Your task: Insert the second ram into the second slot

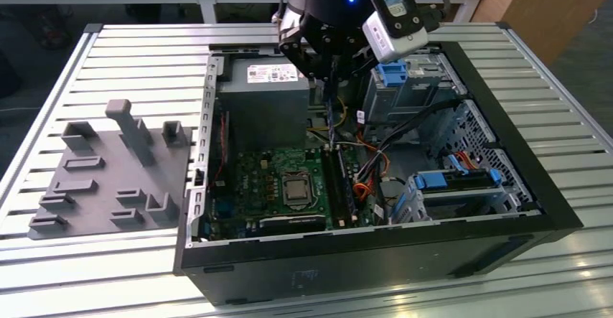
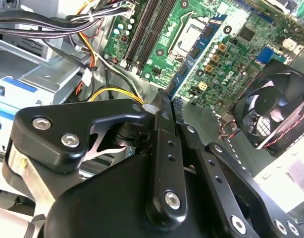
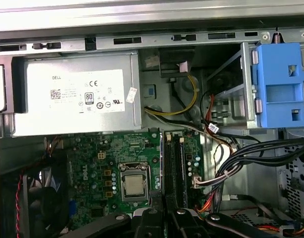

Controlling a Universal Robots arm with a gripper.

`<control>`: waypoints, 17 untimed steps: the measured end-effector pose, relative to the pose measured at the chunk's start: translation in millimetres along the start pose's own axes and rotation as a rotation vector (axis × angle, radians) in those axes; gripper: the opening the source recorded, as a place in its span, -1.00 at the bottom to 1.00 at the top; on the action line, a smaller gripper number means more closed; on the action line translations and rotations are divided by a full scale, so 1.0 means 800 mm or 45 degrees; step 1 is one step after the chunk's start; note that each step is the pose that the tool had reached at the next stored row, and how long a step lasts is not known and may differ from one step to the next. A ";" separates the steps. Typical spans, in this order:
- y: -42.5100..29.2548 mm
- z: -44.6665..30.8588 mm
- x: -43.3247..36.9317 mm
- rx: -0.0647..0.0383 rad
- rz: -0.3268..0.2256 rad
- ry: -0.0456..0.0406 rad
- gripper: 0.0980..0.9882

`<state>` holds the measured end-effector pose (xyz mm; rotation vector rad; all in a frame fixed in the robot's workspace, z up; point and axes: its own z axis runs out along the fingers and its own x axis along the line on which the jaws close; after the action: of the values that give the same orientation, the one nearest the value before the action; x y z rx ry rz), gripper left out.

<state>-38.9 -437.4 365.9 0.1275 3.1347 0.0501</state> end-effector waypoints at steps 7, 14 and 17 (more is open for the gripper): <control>-0.0009 0.0023 0.000 0.000 -0.003 0.000 -0.91; -0.0017 0.0051 0.000 0.000 -0.041 0.001 -0.91; -0.0022 0.0061 0.000 0.000 -0.057 0.002 -0.91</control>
<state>-38.9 -439.0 361.0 0.0576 3.1375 0.0499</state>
